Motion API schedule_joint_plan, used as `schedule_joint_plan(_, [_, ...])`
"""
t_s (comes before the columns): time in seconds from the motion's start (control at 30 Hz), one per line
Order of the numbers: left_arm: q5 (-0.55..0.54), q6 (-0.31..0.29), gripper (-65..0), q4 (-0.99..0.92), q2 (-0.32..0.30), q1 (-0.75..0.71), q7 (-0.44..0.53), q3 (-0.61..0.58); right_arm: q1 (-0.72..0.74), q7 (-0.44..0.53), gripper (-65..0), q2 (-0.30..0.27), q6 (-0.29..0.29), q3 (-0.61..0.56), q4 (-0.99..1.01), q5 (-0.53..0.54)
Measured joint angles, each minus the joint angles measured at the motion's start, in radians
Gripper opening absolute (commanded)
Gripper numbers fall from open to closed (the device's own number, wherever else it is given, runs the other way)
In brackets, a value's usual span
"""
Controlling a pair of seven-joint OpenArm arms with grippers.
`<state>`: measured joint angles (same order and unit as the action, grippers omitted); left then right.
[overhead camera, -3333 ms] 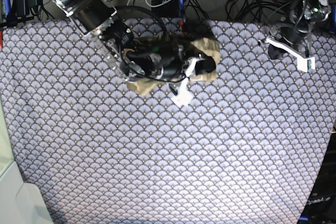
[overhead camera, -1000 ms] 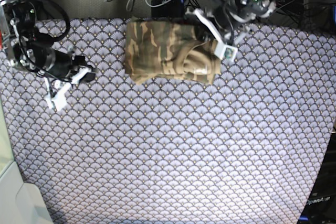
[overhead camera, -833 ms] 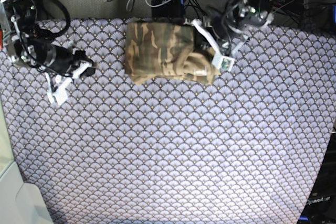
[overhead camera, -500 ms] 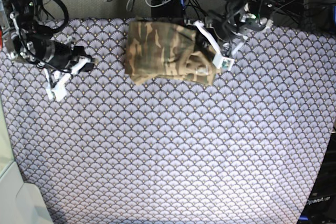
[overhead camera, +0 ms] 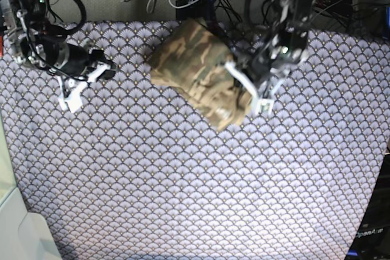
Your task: Fold the T-shirt properly
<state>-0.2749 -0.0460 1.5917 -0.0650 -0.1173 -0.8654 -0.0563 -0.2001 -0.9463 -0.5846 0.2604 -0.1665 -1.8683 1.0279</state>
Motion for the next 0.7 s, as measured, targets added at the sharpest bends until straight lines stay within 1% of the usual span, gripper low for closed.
schedule_joint_plan(0.23, [-0.003, 0.001, -64.5, -0.114, 0.069, 0.134, -0.008, 0.0, 0.0, -0.004, -65.0, 0.019, 0.0, -0.042, 0.0, -0.001])
schedule_joint_plan(0.4, [-0.007, -0.002, -64.5, -0.119, 0.079, 0.186, 0.002, -0.003, 0.003, 0.005, -65.0, 0.051, 0.0, -0.051, 0.005, -0.005])
schedule_joint_plan(0.53, [-0.006, -0.001, -64.5, -0.159, 0.093, 0.211, -0.002, -0.002, 0.005, 0.002, -65.0, 0.084, 0.0, -0.126, 0.008, -0.002])
schedule_joint_plan(0.7, [-0.005, 0.001, -64.5, -0.19, 0.111, 0.225, 0.002, -0.002, 0.005, 0.005, -65.0, 0.139, 0.0, -0.18, 0.008, -0.003])
